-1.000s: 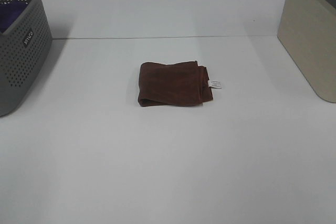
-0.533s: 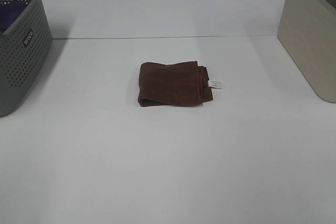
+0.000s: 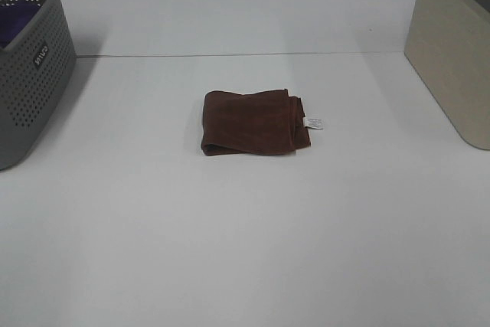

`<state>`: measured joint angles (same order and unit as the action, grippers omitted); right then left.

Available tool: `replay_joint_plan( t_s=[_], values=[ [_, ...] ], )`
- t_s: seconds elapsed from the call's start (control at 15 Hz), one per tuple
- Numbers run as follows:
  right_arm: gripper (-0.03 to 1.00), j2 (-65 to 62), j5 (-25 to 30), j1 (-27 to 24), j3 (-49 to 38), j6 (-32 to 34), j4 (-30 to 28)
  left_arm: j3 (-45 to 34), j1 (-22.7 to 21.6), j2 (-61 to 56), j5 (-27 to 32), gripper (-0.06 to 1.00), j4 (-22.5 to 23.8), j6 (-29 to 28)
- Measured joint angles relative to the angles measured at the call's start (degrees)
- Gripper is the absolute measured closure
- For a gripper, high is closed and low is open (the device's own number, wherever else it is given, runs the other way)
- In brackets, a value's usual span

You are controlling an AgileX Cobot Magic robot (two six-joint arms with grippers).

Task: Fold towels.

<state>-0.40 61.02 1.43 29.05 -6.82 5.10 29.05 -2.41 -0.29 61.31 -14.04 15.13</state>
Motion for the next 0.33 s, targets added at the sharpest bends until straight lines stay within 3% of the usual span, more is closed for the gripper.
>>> replay_joint_plan(
  t_s=[0.33],
  values=[
    [0.19, 0.0, 0.0, 0.0, 0.0, 0.0, 0.0, 0.0, 0.0, 0.0, 0.0, 0.19, 0.0, 0.0]
  ],
)
